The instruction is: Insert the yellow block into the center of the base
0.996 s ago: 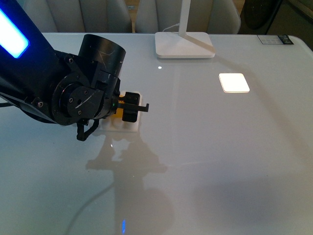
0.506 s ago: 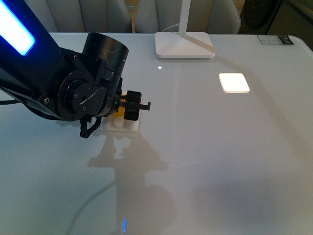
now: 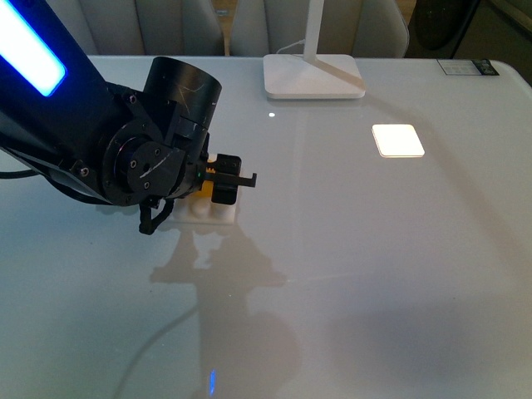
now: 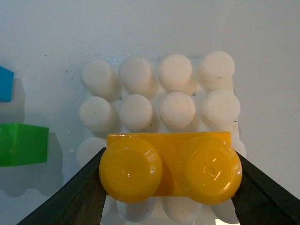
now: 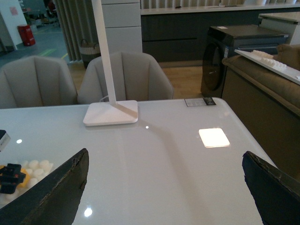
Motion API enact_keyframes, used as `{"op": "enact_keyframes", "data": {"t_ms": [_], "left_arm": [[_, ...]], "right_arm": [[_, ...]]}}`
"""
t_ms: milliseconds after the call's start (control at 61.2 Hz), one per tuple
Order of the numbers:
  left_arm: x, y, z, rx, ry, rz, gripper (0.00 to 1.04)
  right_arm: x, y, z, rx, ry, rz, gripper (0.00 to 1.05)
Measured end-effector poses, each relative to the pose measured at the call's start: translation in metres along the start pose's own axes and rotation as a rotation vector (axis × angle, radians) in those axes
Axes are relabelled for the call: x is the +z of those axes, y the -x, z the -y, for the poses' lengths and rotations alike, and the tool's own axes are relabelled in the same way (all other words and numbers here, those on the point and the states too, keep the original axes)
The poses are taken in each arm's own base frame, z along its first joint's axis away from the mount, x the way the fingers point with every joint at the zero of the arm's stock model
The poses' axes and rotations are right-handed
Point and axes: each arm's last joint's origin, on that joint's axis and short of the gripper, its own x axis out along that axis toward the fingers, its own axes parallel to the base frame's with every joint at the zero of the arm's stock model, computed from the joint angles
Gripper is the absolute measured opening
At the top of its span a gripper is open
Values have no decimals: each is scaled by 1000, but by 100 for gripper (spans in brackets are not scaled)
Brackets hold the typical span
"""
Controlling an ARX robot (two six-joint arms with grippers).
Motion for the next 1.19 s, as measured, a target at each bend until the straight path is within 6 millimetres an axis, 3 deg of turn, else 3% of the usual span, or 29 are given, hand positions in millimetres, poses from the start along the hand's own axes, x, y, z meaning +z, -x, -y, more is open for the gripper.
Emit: {"op": "enact_keyframes", "data": {"t_ms": [735,1192], "left_arm": [[0,-1,0,-1,0,4,64],[3,-6,-15,-5,-10,-1,64]], "right_arm": [[0,0,0,0,0,0,96],[0,0,0,0,0,0,96]]}}
